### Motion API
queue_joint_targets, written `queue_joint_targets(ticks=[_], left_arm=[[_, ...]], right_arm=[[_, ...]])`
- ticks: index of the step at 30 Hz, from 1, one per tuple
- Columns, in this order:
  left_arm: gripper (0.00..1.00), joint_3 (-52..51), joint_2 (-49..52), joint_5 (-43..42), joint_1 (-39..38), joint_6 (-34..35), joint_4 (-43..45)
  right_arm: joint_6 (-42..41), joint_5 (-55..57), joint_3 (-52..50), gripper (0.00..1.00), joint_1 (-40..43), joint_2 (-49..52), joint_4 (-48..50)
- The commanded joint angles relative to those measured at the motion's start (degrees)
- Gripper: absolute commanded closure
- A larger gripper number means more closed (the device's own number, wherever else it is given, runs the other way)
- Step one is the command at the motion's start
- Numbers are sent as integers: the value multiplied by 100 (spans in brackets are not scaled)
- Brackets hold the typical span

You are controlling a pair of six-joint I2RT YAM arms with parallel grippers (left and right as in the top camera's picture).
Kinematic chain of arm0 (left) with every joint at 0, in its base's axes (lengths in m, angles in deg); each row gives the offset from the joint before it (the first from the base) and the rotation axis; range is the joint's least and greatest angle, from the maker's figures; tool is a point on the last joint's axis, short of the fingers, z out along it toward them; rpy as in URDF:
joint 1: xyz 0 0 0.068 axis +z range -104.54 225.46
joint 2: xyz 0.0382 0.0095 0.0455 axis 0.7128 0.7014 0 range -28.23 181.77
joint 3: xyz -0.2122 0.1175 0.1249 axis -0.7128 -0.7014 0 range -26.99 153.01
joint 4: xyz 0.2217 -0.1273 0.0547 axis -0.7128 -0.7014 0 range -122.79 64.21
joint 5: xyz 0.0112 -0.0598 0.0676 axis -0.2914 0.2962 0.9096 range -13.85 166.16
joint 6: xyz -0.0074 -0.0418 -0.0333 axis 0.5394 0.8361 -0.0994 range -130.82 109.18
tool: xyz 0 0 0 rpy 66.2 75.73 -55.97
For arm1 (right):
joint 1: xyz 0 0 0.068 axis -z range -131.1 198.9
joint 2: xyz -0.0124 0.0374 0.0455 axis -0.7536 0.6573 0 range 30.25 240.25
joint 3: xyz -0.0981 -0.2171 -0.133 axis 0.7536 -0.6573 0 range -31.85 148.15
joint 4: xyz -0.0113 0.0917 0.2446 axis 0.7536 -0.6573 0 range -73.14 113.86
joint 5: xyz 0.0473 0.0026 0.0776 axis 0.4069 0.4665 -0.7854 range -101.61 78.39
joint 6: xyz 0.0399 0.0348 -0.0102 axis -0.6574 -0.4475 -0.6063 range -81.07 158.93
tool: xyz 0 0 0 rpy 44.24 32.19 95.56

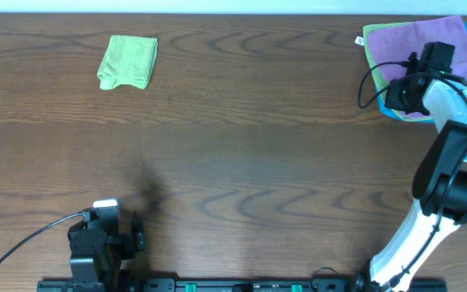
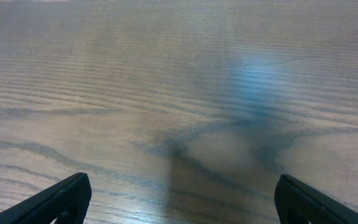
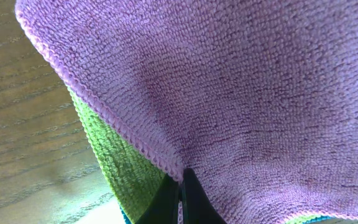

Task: Fold the cloth
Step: 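Lower the right gripper and pinch the purple cloth's near edge, then drag the purple cloth left off the stack with the right gripper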

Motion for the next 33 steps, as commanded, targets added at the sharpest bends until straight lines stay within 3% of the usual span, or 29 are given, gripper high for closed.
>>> queue_joint_targets(ticks=[1,15,33], left_arm=[[5,-57,-37,-46,-28,-144,-315],[5,-57,-37,-46,-28,-144,-315],[5,-57,-37,-46,-28,-144,-315]], right_arm=[[11,0,-35,99,42,-181,-20],[13,-4,-35,99,-321,-684,-603],[-149,-306,-35,99,-1718,-686,-1246]])
